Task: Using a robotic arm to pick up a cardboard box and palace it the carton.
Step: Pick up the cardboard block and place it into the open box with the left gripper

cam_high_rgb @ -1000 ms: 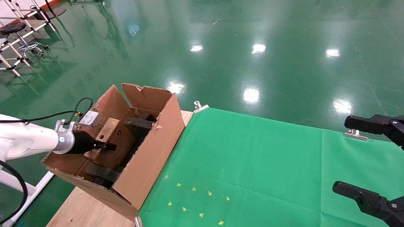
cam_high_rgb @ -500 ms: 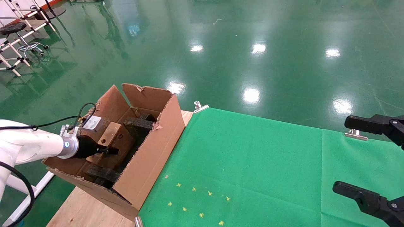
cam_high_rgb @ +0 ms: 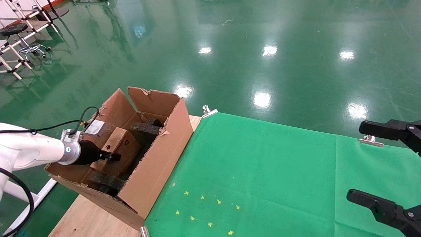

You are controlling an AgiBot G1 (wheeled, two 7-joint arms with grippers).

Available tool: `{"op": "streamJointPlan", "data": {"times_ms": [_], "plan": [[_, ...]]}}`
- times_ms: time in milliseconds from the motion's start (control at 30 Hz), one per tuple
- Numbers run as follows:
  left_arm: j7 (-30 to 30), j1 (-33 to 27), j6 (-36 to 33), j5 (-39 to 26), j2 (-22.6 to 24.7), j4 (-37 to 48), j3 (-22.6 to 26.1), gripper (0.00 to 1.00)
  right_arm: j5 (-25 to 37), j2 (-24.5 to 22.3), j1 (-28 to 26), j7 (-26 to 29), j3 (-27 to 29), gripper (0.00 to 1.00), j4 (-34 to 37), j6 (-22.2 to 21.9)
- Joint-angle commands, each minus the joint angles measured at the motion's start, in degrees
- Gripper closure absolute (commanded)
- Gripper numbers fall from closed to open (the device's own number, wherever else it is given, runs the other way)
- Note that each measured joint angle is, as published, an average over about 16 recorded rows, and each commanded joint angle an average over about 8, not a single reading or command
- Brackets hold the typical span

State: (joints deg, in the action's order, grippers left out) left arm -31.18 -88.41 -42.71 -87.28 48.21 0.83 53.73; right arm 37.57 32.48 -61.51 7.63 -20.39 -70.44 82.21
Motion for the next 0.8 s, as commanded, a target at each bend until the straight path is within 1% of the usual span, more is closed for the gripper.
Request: {"op": "streamJointPlan", "data": {"times_ms": [33,533,667,800], "plan": [[-0.1,-0.4,-0.2,-0.1,-0.1,0.0,0.1,0.00,0.0,0.0,0.0,0.0,0.0,0.00,0.0,0.0],[0.5,-3.8,-1.5,0.1,-1.1,-1.6,0.0,0.00,0.0,0.0,0.0,0.0,0.0,0.00,0.0,0.0],[0.6,-6.0,-2.8,0.7,-2.1,-3.0,-0.5,0.00,0.0,0.0,0.0,0.0,0.0,0.00,0.0,0.0],[0.3,-9.0,-5.7,2.3,-3.9,-5.4,-1.6,0.00,0.0,0.0,0.0,0.0,0.0,0.00,0.0,0.0]]}}
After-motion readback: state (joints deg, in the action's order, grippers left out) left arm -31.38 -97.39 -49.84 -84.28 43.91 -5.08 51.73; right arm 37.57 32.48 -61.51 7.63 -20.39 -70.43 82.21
